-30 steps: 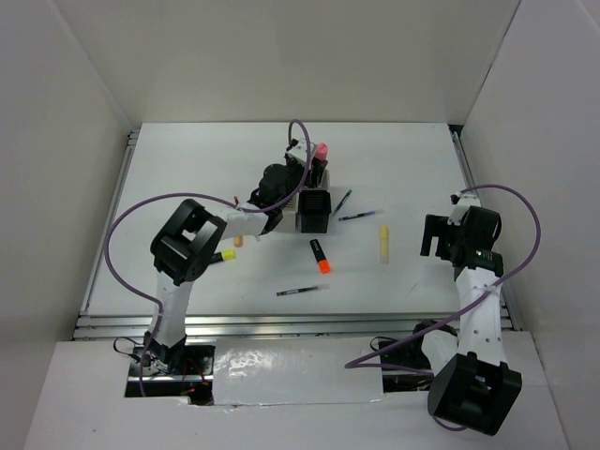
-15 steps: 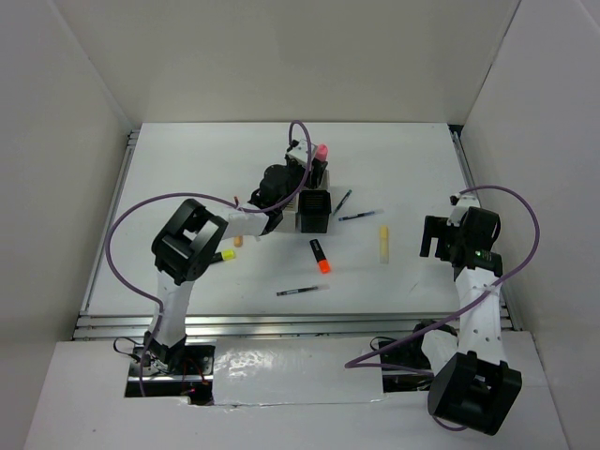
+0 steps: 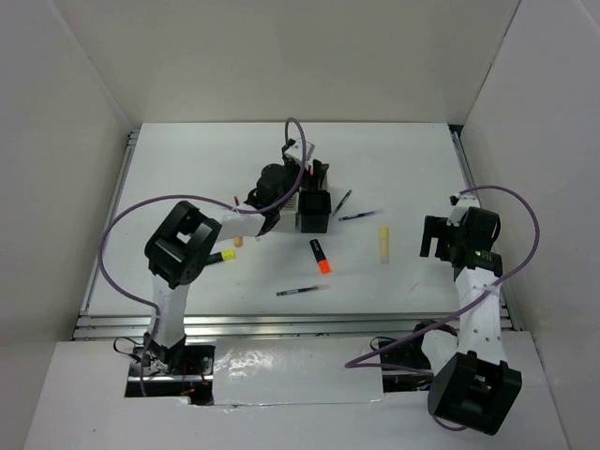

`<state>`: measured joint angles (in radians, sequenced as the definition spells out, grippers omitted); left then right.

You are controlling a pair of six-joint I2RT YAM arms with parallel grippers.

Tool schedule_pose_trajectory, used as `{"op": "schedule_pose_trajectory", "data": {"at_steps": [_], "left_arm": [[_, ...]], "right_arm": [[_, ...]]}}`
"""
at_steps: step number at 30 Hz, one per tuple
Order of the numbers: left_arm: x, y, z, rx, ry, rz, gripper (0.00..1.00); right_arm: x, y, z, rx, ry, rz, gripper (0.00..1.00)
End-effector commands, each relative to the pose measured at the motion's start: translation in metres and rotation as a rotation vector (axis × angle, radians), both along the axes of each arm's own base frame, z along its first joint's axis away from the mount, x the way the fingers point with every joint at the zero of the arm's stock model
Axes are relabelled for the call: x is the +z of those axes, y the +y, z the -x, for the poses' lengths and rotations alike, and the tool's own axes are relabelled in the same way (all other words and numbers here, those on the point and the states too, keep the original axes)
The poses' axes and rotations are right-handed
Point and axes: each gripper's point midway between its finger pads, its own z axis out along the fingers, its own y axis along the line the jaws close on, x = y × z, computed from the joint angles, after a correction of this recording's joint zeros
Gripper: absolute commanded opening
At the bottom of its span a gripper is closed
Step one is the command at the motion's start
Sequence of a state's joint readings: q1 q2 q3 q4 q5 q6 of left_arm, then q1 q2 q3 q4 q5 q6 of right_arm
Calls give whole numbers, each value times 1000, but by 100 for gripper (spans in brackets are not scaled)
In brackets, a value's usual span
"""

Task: Sort the stationery into containers
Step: Place the stationery in the storage box, then pick up the pen from the center of the board.

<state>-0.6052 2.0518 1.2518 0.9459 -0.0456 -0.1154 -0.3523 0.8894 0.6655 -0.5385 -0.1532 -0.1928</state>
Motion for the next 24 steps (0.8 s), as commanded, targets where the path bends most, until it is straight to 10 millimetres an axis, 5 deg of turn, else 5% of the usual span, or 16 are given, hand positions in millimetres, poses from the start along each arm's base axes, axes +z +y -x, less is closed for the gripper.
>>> {"op": "schedule_pose_trajectory", "data": {"at_steps": [1,6,10,11,12,13,14,15,16,20,24], "left_arm": [[85,8,8,-21,-131,132,72],[112,25,18,-24,-130,148,75],[159,56,28,8,-172,178,70],[169,61,28,12,-154,191,70],[150,66,26,9,-33,138,68],[179,84,21,31,-23,142,68],[179,93,18,48,46,119,68],[140,103,23,63,236,21,69],[159,127,15,93,234,0,69],[122,206,32,121,452,-99,73],[75,294,69,-22,566,-155,73]], "right_arm": [[7,-4,-5,0,-39,18,96],[10,-3,-6,5,-53,20,96],[14,-1,-6,16,-68,20,96],[14,0,-5,16,-69,17,96],[15,1,-5,20,-73,15,96],[15,1,-6,25,-74,18,96],[16,2,-5,30,-76,13,96],[15,3,-5,34,-74,12,96],[16,4,-5,42,-78,10,96],[20,10,-4,79,-92,8,96],[23,14,-2,107,-100,6,96]]}}
